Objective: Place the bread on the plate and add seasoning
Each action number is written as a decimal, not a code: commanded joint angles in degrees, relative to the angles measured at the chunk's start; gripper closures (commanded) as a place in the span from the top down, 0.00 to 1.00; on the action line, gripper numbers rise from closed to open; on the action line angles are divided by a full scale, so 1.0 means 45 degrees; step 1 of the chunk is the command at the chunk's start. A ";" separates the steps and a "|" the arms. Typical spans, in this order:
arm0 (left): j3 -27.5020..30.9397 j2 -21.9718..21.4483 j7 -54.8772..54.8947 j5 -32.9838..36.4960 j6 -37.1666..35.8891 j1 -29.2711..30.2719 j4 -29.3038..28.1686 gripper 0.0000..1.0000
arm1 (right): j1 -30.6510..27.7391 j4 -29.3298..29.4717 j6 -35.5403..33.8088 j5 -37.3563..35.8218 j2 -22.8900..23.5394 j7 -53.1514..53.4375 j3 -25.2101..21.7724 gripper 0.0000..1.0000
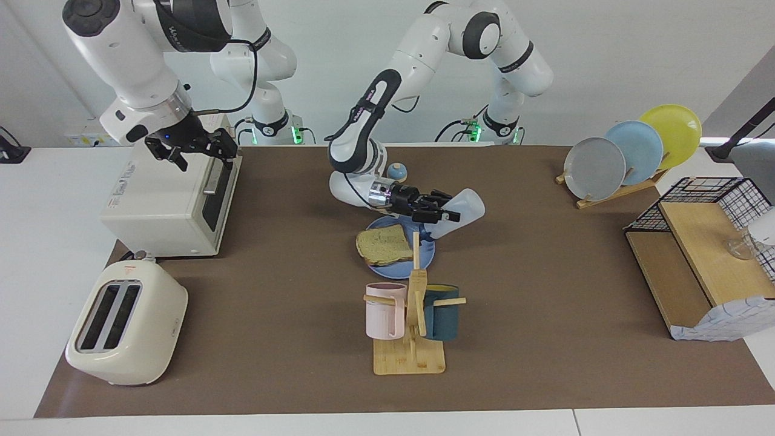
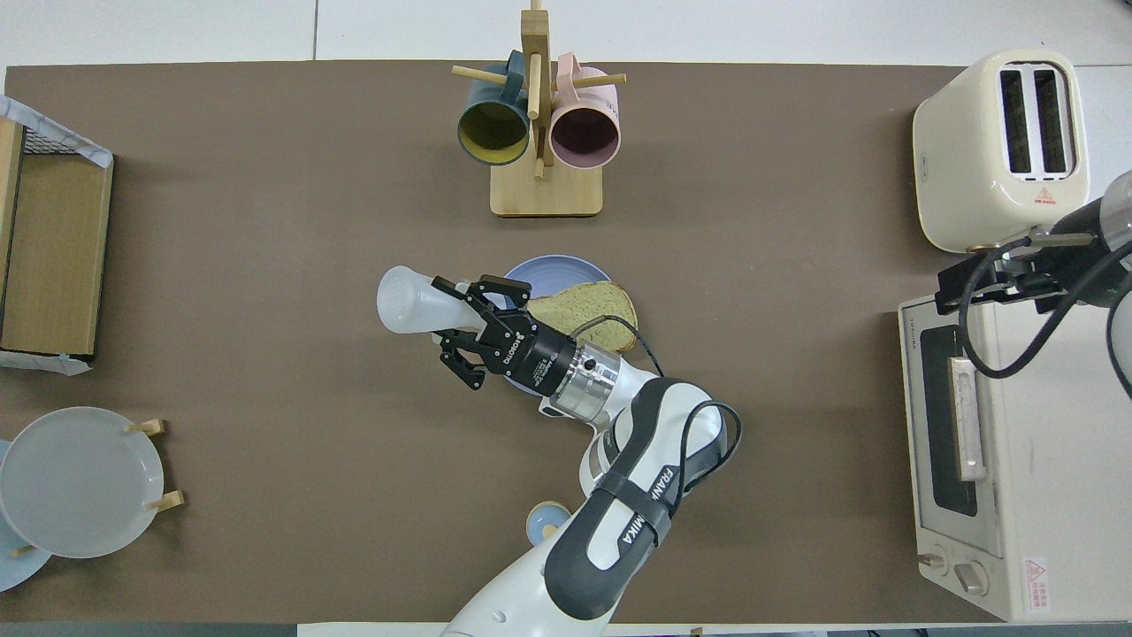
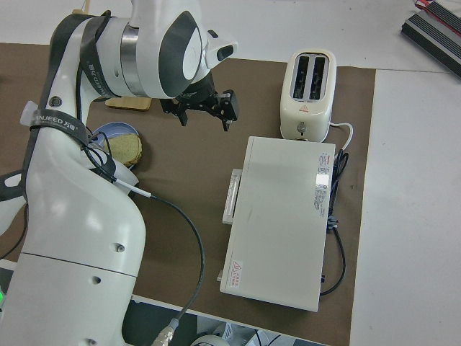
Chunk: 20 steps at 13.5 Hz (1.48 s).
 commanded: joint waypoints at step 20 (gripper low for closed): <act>0.0116 -0.4512 -0.2713 -0.5540 0.4397 0.3238 -0.0282 0.00 | -0.0708 -0.0153 0.0328 -0.0155 -0.0162 -0.0595 0.0120 1.00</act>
